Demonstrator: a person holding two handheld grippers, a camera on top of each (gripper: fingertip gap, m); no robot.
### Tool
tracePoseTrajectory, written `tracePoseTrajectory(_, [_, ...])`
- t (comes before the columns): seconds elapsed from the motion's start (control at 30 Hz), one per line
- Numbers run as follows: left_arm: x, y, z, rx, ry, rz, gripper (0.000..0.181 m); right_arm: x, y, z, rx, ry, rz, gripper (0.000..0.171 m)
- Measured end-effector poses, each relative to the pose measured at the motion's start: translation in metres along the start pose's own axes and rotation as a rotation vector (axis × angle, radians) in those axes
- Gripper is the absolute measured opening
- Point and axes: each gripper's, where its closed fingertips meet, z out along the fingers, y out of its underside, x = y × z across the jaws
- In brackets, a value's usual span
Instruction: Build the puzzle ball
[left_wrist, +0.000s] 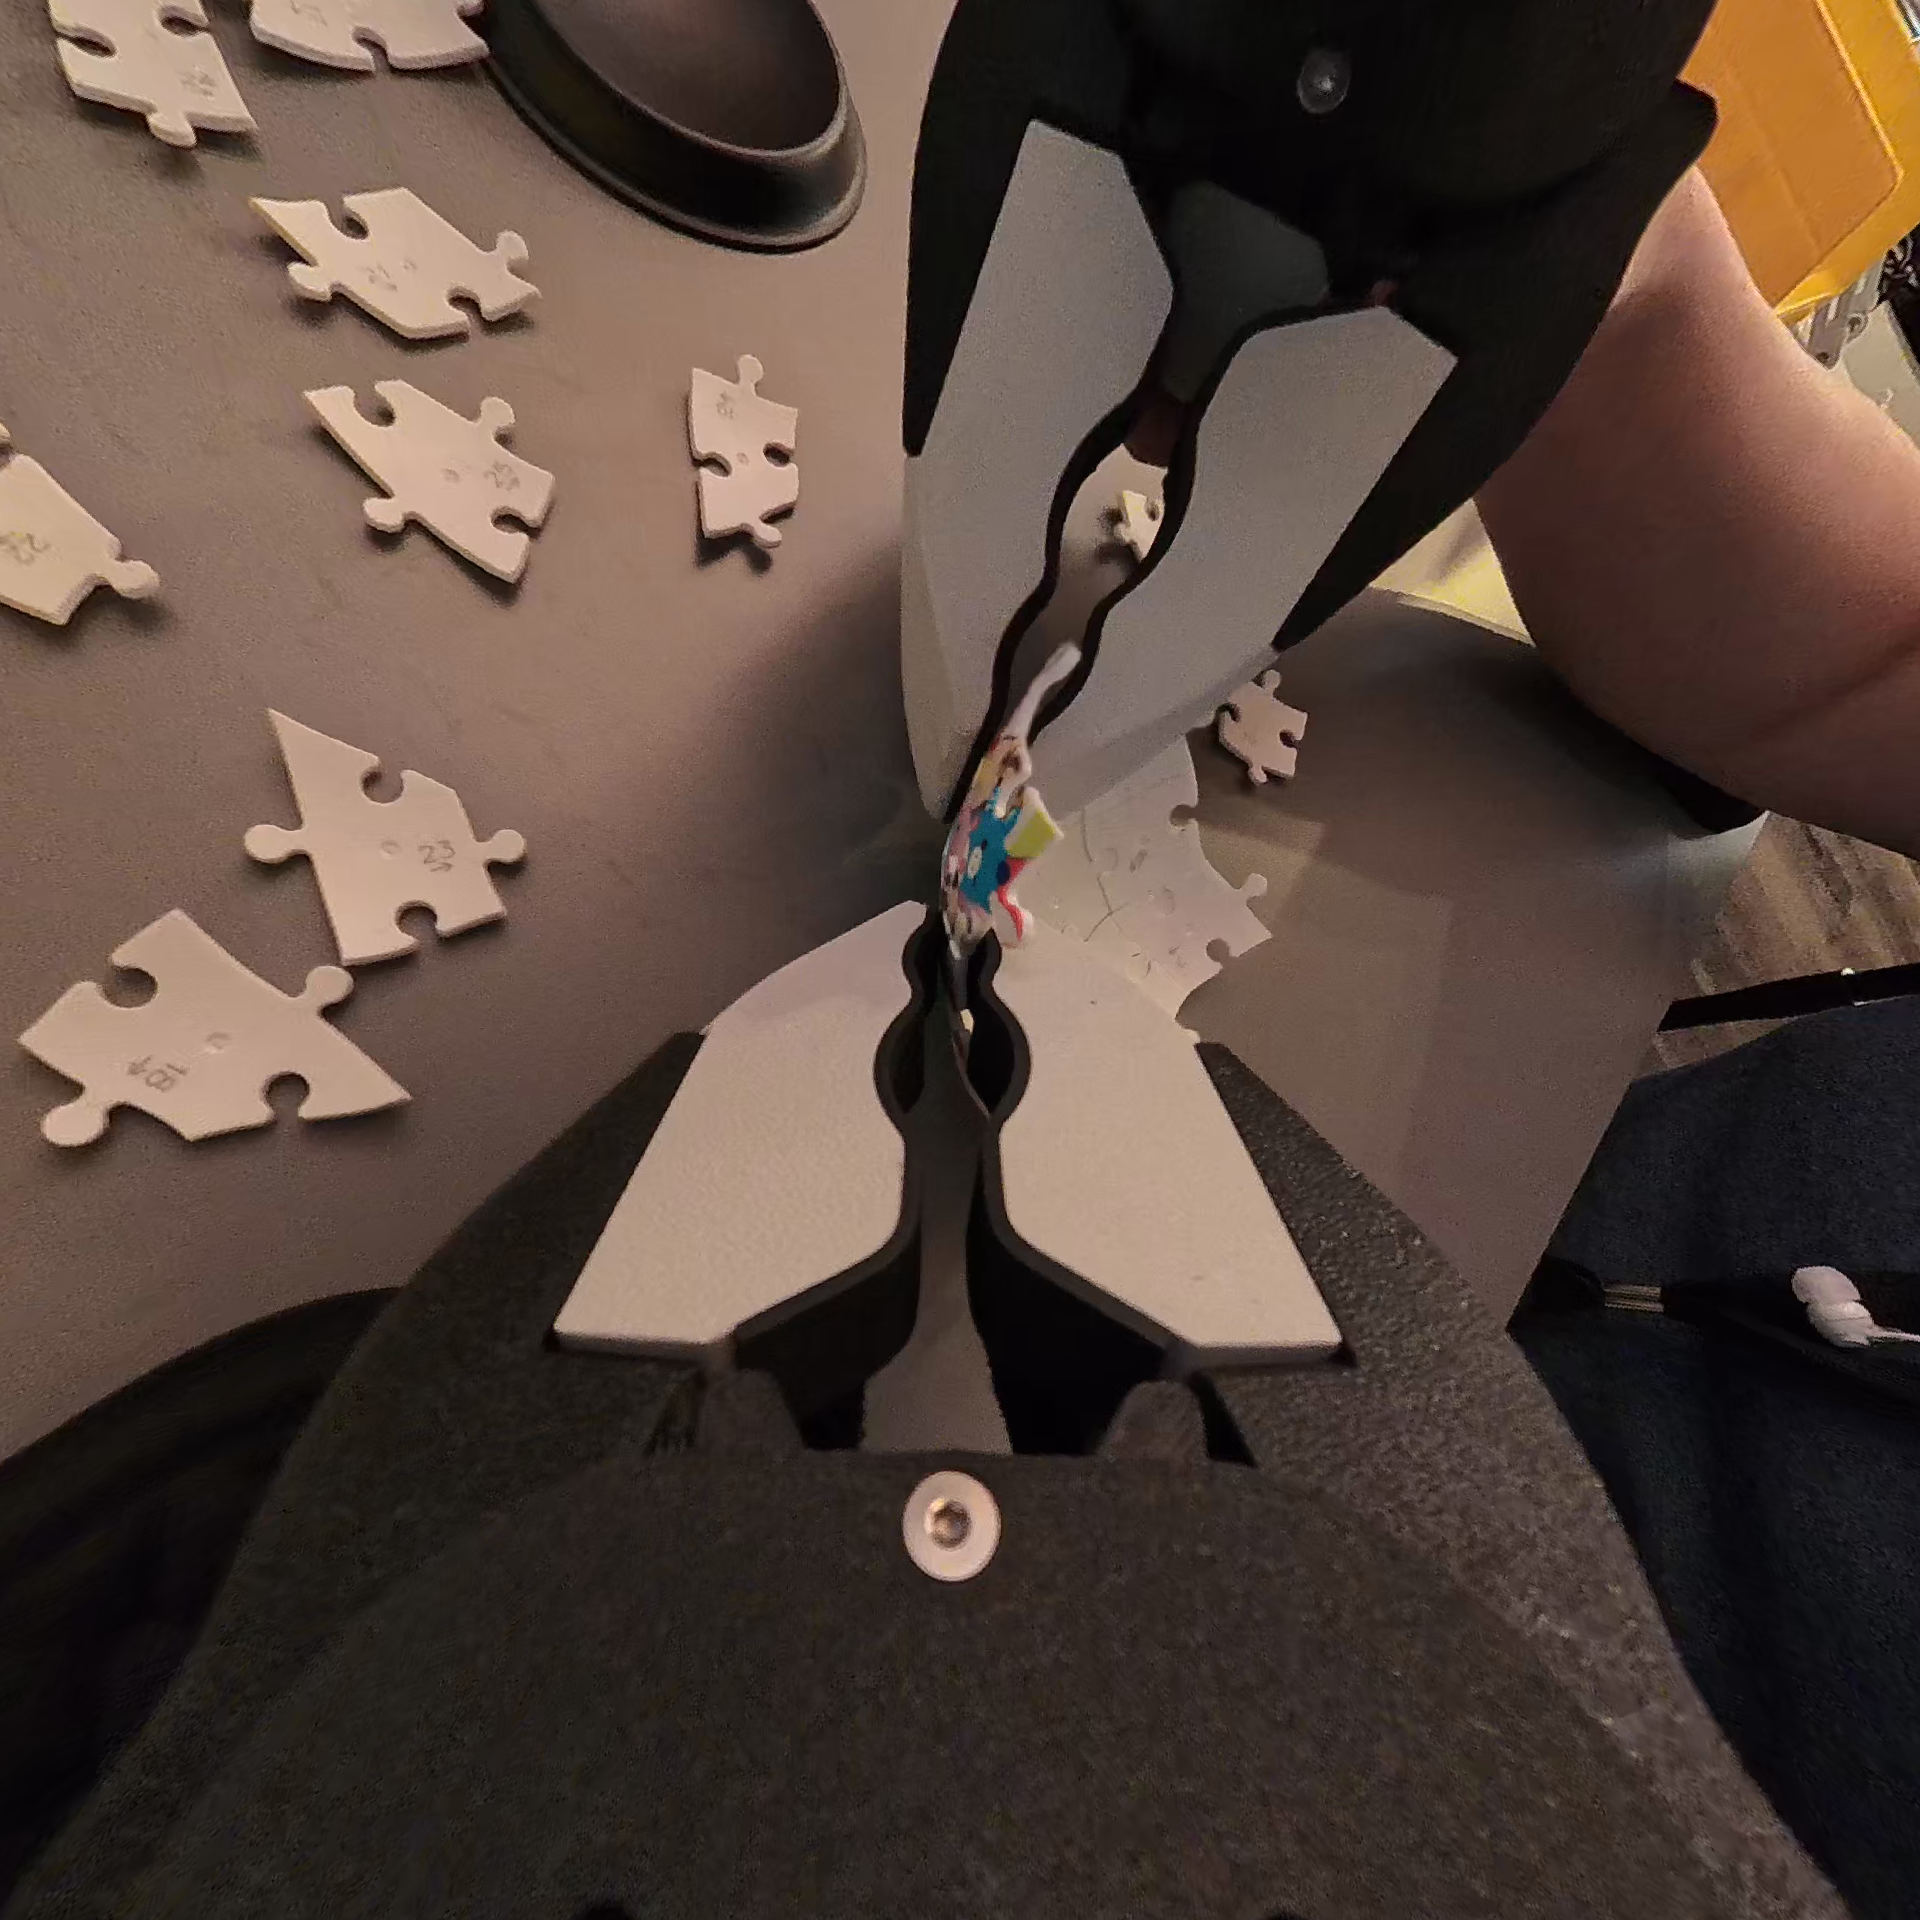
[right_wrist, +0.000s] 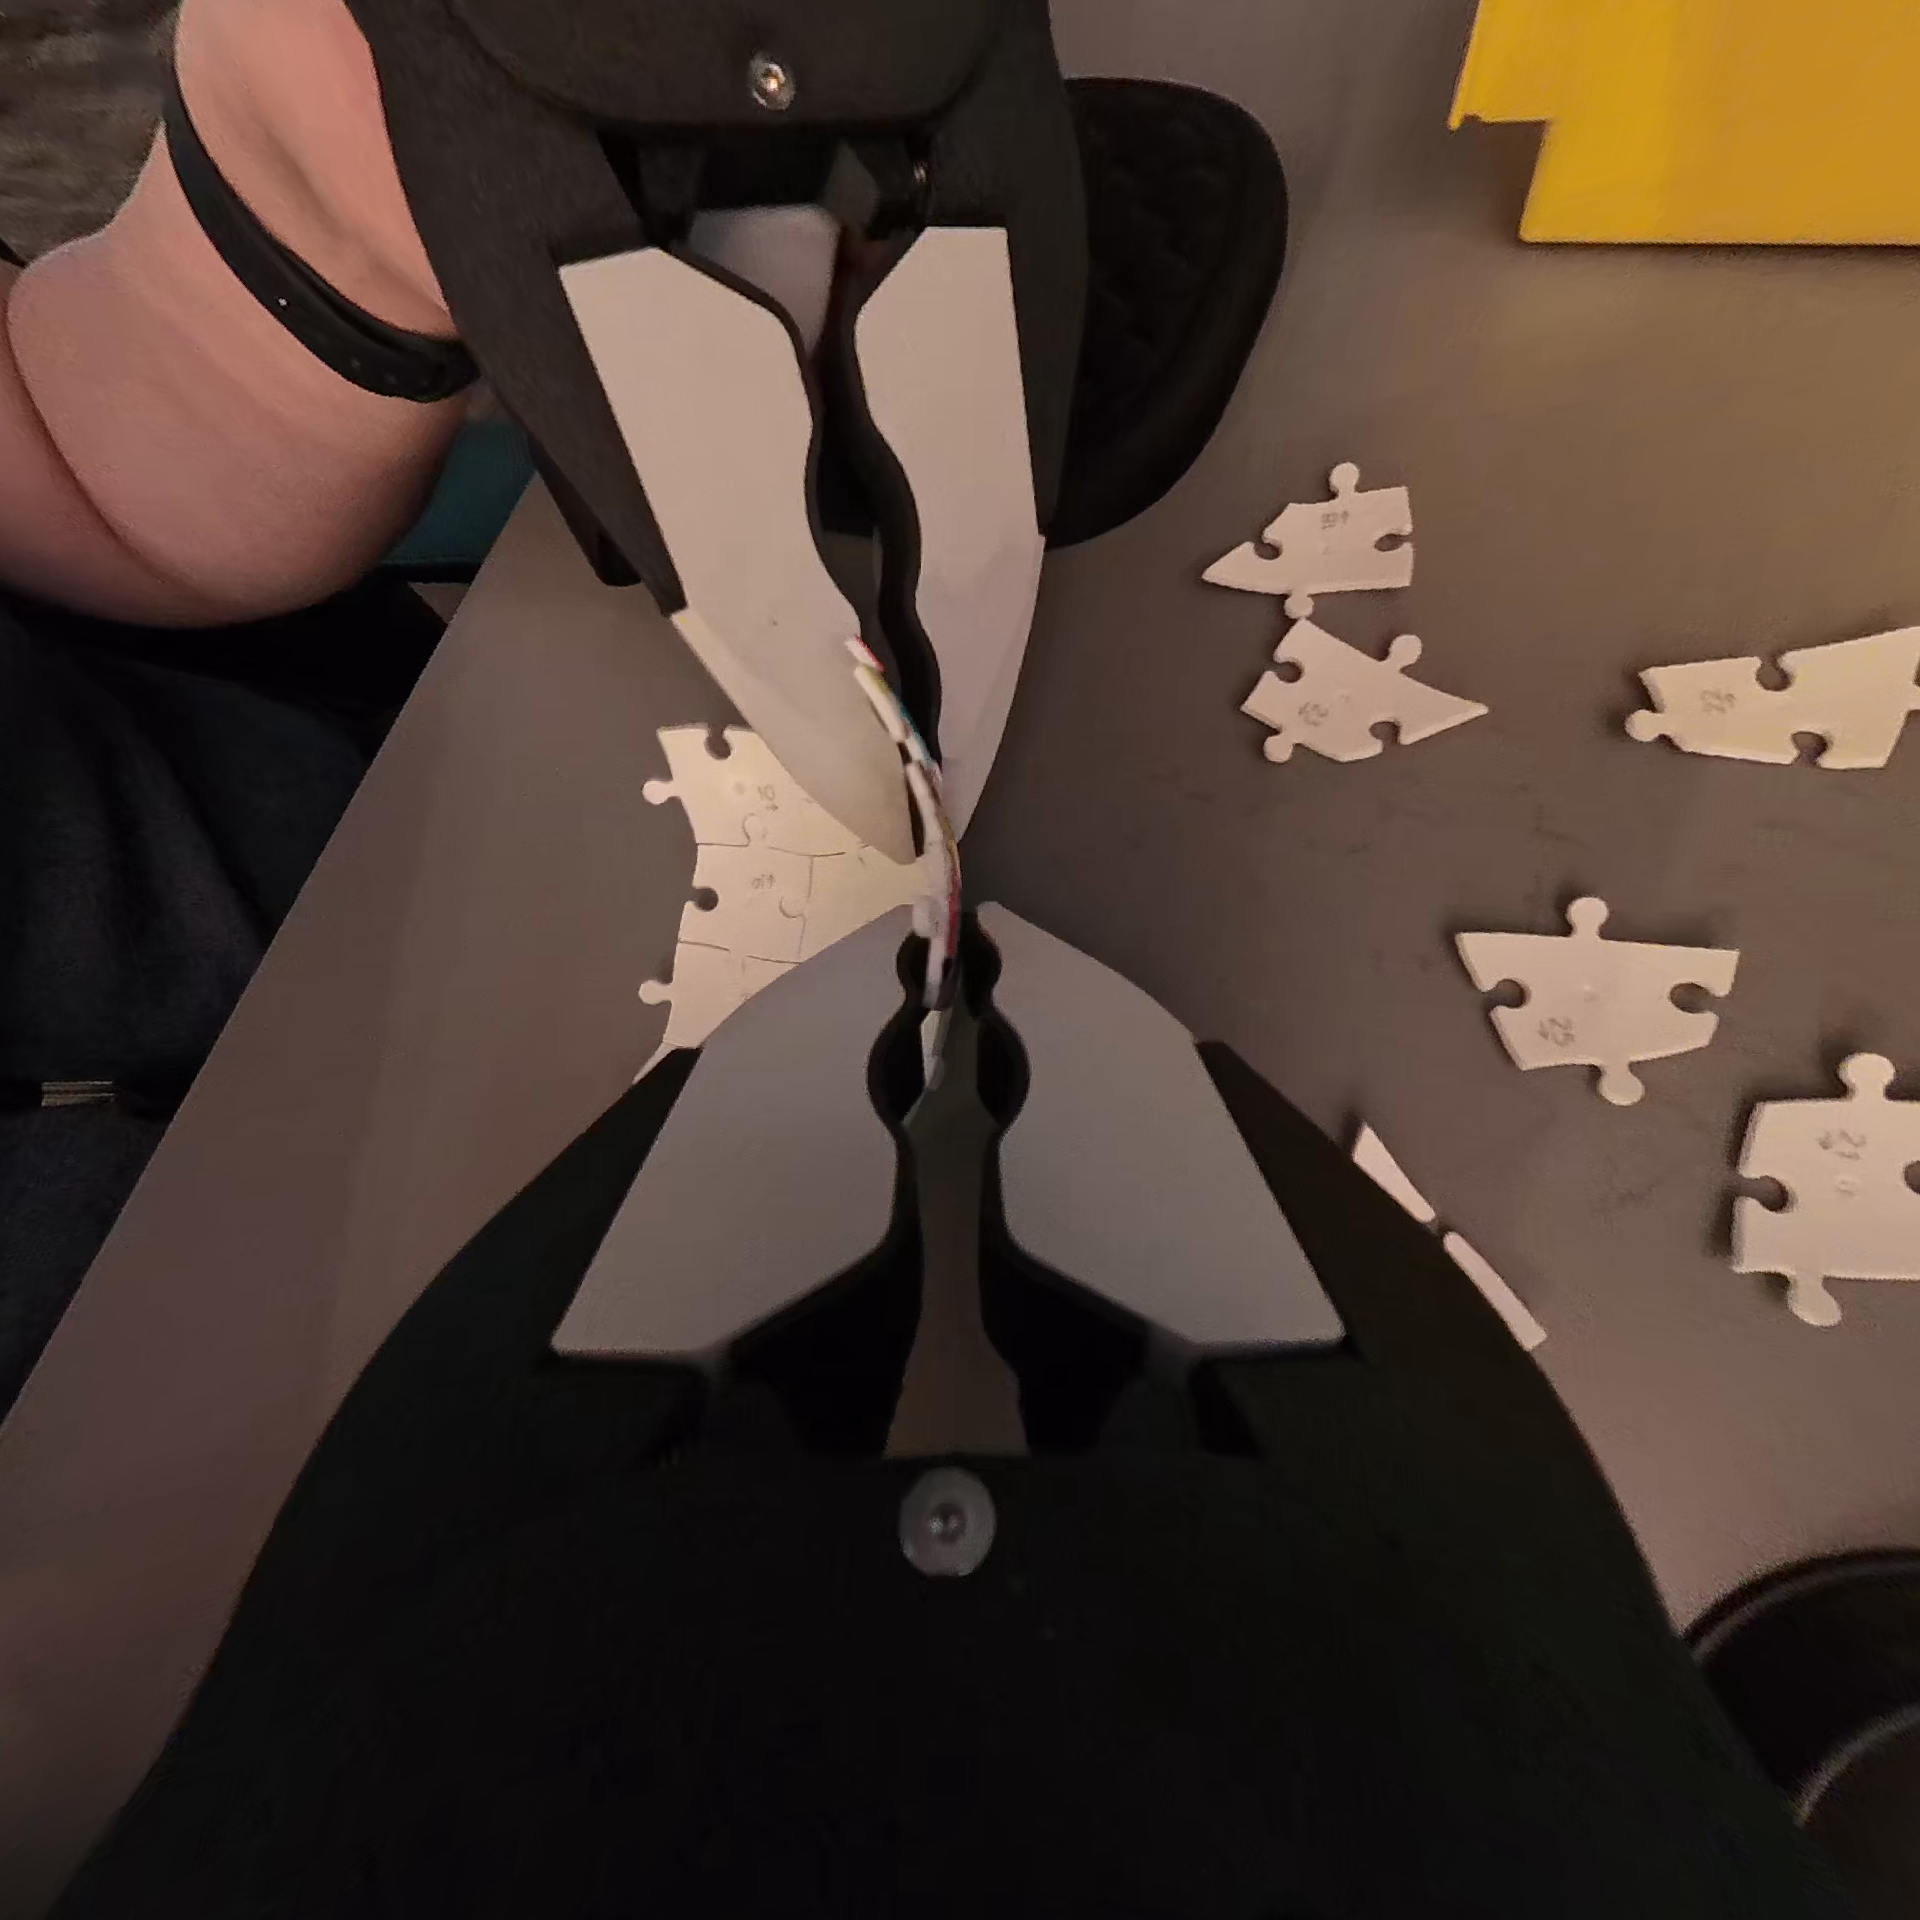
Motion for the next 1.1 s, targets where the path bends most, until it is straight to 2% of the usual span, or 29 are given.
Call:
tracePoseTrajectory(0.43, [0.0, 0.0, 0.001, 0.0, 0.005, 0.003, 0.002, 0.0, 0.002, 0.0, -0.029, 0.006, -0.008, 0.004])
tracePoseTrajectory(0.6, [0.001, -0.004, -0.002, 0.027, 0.026, -0.016, 0.002, 0.0, -0.002, -0.004, 0.024, 0.004, -0.042, 0.005])
tracePoseTrajectory(0.7, [-0.002, -0.003, -0.003, 0.029, 0.018, -0.029, 0.002, 0.001, 0.007, -0.01, -0.015, -0.001, -0.027, 0.007])
tracePoseTrajectory(1.1, [-0.002, -0.003, -0.002, 0.023, 0.045, -0.073, 0.002, 0.001, 0.004, -0.004, -0.032, 0.015, 0.011, 0.007])
